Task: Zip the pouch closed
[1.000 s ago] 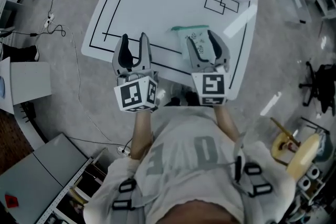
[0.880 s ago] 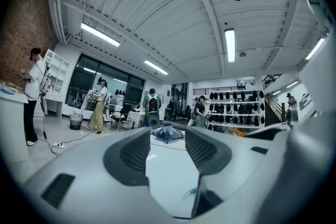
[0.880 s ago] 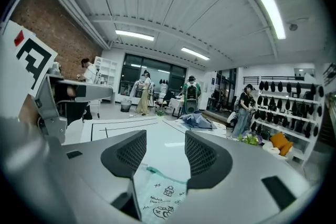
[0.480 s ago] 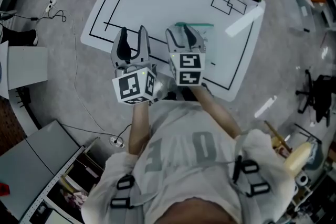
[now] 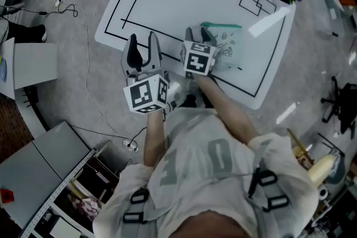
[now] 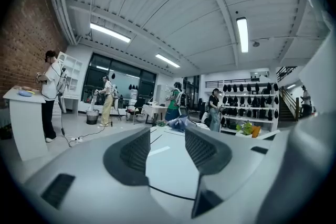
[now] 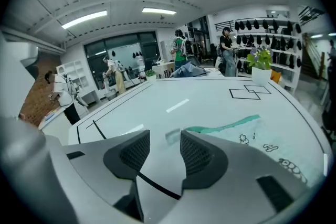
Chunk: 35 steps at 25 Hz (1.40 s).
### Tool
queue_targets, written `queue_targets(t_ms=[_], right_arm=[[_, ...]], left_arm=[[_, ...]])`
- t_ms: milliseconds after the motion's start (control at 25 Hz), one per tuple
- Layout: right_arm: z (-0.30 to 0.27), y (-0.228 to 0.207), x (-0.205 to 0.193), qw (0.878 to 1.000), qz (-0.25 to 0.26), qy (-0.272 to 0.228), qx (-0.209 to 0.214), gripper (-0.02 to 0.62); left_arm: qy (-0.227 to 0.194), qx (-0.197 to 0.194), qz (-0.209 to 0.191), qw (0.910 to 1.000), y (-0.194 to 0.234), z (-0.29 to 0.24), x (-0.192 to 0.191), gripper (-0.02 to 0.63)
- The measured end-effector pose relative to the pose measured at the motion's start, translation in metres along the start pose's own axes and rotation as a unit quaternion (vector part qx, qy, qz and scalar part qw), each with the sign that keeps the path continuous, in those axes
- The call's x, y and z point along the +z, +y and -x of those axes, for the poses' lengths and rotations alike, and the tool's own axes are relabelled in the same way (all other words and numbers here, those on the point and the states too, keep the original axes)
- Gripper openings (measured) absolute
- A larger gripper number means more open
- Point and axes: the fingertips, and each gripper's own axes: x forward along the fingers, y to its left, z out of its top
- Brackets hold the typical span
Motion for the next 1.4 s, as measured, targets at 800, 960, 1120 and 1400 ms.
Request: queue_targets(t_ms=[800, 960, 1120, 1400], right_arm=[[-0.024, -0.026, -0.002, 0.993, -0.044, 0.034, -0.105, 0.026], [-0.016, -0.026, 0.005, 0.995, -0.032, 0.017, -0.096, 0.017], [-0.005, -0.021, 0.024, 0.998, -0.018, -0.011, -0.061, 0.015], [0.031, -0.014, 0.073, 0.994, 0.062, -0.087, 0.035, 0.014]], left_arm=[[0.01, 0.037, 0.014, 0.9992, 0.039, 0.012, -0.014, 0.187], [0.005, 0.038, 0.014, 0.9992, 0.038, 0.012, -0.011, 0.187], [-0.006, 0.027, 0.011, 0.9996, 0.028, 0.007, -0.001, 0.187], [-0.021, -0.004, 0.008, 0.9997, 0.001, 0.004, 0.011, 0.187]])
